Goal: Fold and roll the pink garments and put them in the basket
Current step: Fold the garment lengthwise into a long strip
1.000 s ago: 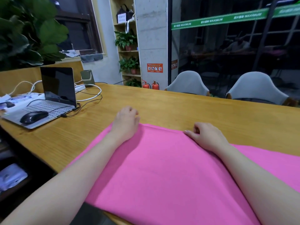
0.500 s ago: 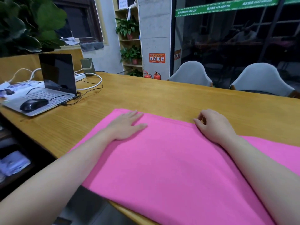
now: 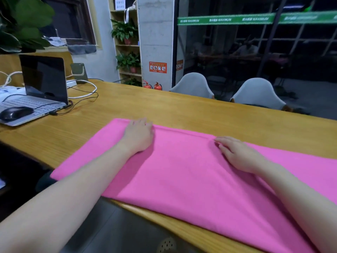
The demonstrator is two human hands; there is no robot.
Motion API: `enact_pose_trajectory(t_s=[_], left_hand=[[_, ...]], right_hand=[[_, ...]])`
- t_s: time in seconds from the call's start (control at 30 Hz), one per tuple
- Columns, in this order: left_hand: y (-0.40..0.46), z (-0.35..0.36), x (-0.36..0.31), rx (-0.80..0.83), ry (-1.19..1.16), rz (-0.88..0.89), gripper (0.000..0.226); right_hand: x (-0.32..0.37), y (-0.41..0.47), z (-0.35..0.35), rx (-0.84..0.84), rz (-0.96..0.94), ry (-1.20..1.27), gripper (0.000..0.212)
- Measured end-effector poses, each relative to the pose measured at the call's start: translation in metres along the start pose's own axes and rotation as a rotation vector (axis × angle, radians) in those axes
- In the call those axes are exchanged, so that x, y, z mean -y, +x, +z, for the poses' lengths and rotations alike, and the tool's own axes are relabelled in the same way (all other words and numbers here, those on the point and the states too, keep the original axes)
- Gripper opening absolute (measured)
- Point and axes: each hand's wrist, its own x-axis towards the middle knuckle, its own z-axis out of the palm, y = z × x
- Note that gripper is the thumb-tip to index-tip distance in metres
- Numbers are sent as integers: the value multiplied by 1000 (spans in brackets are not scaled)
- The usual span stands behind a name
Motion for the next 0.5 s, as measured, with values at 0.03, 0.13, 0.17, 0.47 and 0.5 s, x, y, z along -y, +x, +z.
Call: enact_pose_trajectory(t_s=[0.03, 0.13, 0.17, 0.47, 0.5], left_hand=[[-4, -8, -33, 20, -123, 98, 46], [-20, -26, -124, 174, -368, 385, 54], [-24, -27, -145, 209, -390, 435, 57], [2, 1, -62, 273, -258, -43, 95], [4, 4, -59, 262, -245, -68, 94]], right_hand=[[-4, -8, -3, 22, 20, 4, 42], [-9, -25, -1, 86, 40, -10, 50], [-10, -30, -1, 103, 58, -14, 55], [-91, -77, -31, 142, 452, -142, 85], [-96, -76, -29, 135, 454, -146, 82]])
